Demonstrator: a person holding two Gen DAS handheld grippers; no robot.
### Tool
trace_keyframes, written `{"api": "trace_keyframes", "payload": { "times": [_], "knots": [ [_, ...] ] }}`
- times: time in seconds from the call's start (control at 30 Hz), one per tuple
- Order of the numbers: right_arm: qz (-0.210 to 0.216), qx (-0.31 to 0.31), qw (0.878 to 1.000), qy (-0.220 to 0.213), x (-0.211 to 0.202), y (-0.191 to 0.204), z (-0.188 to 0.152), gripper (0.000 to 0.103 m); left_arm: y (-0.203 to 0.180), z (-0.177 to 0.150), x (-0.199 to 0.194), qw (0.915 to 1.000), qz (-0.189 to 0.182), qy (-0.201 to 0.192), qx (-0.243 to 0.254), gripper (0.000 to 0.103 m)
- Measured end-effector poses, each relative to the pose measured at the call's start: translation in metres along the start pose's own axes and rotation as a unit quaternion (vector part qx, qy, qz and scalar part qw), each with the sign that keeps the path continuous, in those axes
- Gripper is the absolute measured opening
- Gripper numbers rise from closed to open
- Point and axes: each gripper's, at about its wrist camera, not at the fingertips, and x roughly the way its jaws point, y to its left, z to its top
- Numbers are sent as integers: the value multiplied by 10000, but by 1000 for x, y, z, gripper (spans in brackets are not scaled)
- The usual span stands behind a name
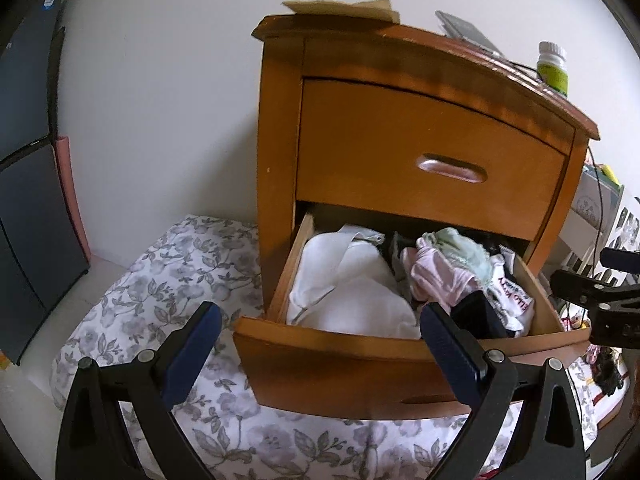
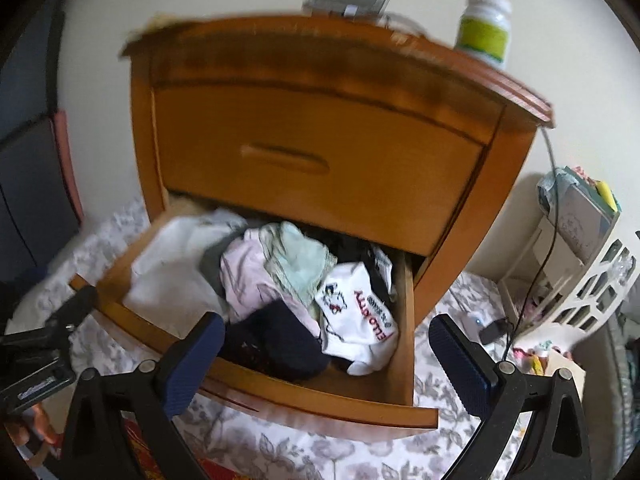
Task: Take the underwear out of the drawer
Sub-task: 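Withdraw the left tool while moving the right tool toward the open drawer, then grasp the pink garment in the drawer with the right gripper and lift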
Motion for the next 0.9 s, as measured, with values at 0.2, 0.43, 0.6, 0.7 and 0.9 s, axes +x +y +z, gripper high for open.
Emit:
{"api": "trace_keyframes", "payload": {
  "times": [0.2, 0.43, 0.6, 0.7, 0.9],
  "knots": [
    [16, -148, 9993, 332, 26, 15, 9, 103, 11, -3, 9, 9999, 18, 140, -83, 100],
    [244, 27, 9987, 445, 40, 9, 21, 103, 19, -4, 12, 9991, -257, 282, -192, 100],
    [326, 170, 9978, 550, 50, 4, 32, 101, 20, -6, 18, 9987, -278, 374, -199, 99],
    [402, 130, 9966, 701, 61, 10, 37, 98, 20, -8, 21, 9984, -322, 424, -207, 100],
    [587, -56, 9922, 1100, 90, 34, 37, 87, 24, -9, 26, 9977, -338, 519, -258, 100]
  ]
}}
